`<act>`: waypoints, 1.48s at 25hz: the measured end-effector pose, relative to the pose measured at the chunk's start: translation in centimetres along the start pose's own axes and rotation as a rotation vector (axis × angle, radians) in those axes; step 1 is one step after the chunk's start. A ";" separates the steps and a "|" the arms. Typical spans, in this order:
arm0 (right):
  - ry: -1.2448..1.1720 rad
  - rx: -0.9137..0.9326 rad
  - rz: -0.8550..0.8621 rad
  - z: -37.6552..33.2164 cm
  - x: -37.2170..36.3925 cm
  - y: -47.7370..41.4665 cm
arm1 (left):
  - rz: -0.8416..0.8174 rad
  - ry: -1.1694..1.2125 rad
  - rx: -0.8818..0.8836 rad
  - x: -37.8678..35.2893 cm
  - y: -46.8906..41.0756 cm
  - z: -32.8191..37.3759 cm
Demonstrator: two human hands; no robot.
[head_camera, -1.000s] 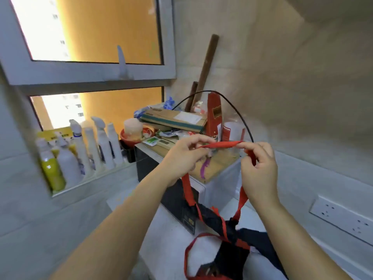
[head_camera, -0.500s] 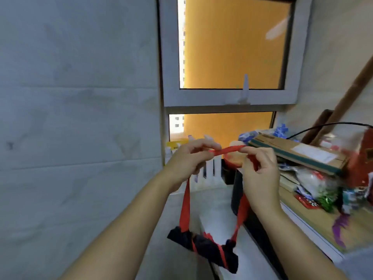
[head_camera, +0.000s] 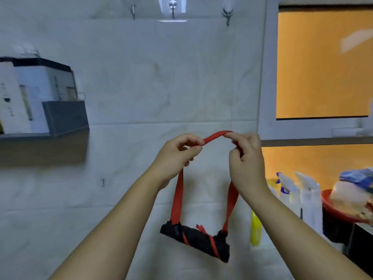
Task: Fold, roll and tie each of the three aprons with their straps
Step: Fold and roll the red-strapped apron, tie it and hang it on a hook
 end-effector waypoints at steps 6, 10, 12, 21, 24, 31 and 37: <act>0.037 0.200 -0.128 -2.3 -9.2 -7.2 | 0.199 -0.268 -0.103 9.2 -4.2 2.5; 0.076 0.338 -0.143 -4.0 -13.3 -12.2 | 0.423 -0.443 -0.250 14.1 -7.0 5.5; 0.107 0.401 -0.146 -4.8 -14.5 -14.6 | 0.535 -0.606 -0.359 15.5 -8.3 7.1; 0.097 0.613 -0.126 -8.7 -19.0 -25.3 | 0.850 -0.907 -0.475 20.3 -14.2 14.2; 0.045 0.633 -0.106 -10.0 -19.9 -28.2 | 0.839 -0.814 -0.485 21.8 -16.0 16.2; 0.224 0.501 -0.146 -11.5 -21.9 -32.3 | 0.809 -0.545 -0.307 23.8 -19.3 19.0; 0.293 0.470 -0.244 -12.1 -22.5 -33.0 | 0.830 -0.523 -0.296 24.7 -20.3 18.8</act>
Point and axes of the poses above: each hand's wrist, its own y-axis away from the middle knuckle, its own x-axis out of the back of the hand, z = x × y, the point moved 6 cm from there along -y, towards the middle knuckle, and after that the axes turned 11 degrees about x, right-handed, at the moved point
